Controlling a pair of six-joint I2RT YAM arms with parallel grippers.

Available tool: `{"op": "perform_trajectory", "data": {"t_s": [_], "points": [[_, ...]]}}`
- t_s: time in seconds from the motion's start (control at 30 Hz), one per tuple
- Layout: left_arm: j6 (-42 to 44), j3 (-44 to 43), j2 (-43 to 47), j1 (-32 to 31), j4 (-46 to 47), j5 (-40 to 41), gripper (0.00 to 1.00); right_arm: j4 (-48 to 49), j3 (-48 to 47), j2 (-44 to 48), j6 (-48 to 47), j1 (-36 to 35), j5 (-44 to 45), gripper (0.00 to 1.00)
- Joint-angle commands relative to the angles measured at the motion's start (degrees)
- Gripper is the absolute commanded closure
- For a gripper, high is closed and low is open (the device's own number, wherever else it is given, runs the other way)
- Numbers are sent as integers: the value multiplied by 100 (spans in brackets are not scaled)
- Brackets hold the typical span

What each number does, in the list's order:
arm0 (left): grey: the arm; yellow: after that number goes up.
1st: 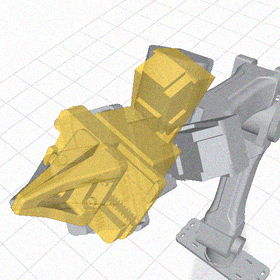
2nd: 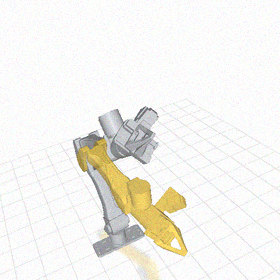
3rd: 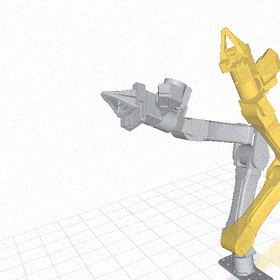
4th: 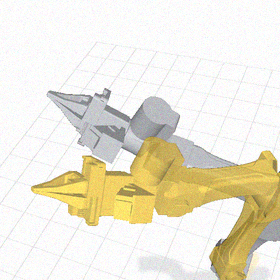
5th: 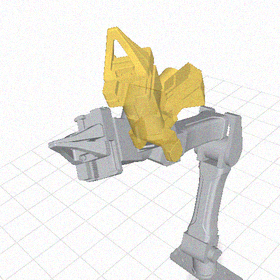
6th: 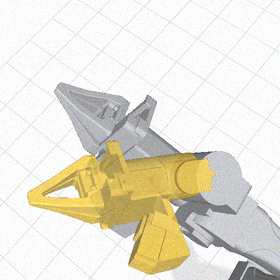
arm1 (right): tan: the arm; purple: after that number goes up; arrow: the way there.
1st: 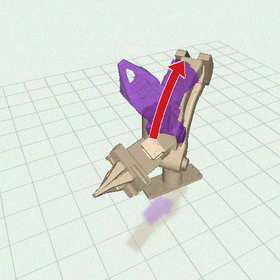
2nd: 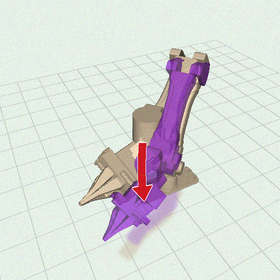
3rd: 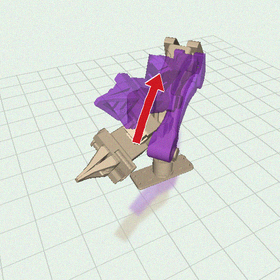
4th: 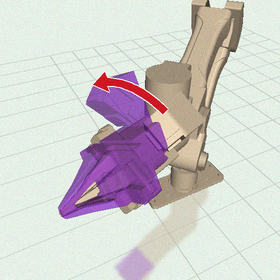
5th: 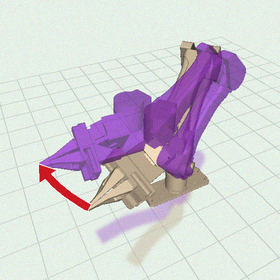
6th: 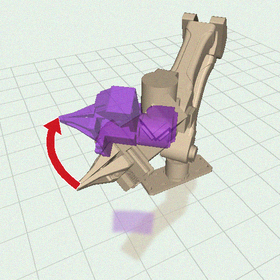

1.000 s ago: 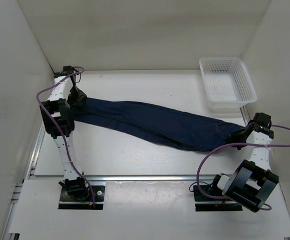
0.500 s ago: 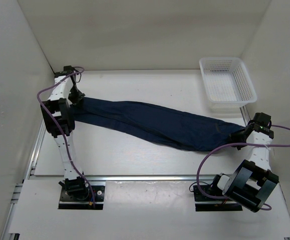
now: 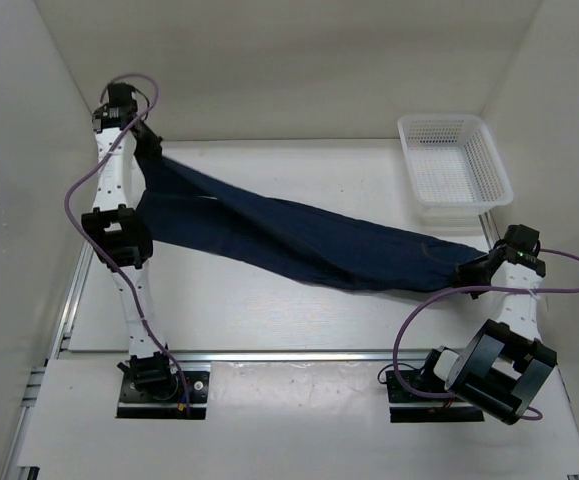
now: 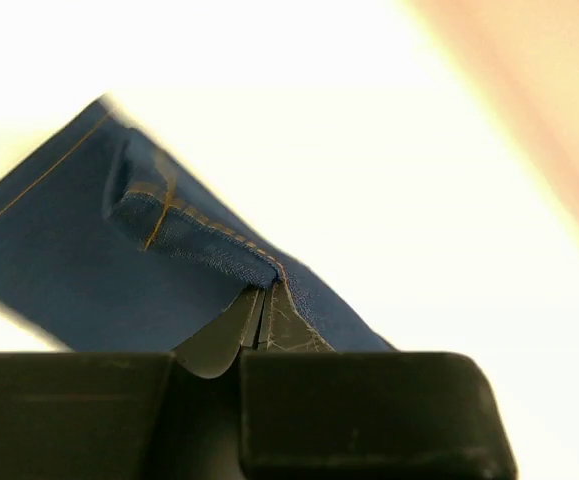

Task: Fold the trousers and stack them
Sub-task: Fold the trousers

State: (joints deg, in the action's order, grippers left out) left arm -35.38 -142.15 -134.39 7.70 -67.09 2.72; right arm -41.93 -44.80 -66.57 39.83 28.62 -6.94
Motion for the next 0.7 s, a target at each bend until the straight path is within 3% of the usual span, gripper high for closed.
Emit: {"op": "perform_trajectory", "data": {"t_s": [0.0, 0.23, 0.3, 0.33, 0.37, 0.4, 0.43, 0.5, 0.67], "points": [[198, -1148, 219, -85, -103, -386, 90, 98, -38, 65, -90, -6, -27, 100], [496, 1782, 2345, -85, 757, -10, 90, 98, -38, 65, -90, -6, 35, 100], [497, 3206, 2793, 2, 1143, 114, 89, 98, 24, 65, -90, -58, 35, 100], [444, 3985, 2795, 151, 1241, 115, 83, 150, 24, 65, -90, -58, 35, 100], [444, 4289, 2795, 239, 1242, 167, 69, 150, 76, 65, -90, -58, -26, 100], [357, 4501, 2543, 327, 1242, 167, 18, 150, 76, 65, -90, -58, -27, 100], [295, 4668, 2384, 433, 1181, 167, 0, 150, 76, 65, -90, -58, -27, 100], [294, 4775, 1989, 688, 1119, 115, 0, 150, 76, 117, -143, -58, -27, 100], [294, 4408, 2057, 741, 1058, 53, 0, 150, 24, 117, -143, -58, -27, 100]]}}
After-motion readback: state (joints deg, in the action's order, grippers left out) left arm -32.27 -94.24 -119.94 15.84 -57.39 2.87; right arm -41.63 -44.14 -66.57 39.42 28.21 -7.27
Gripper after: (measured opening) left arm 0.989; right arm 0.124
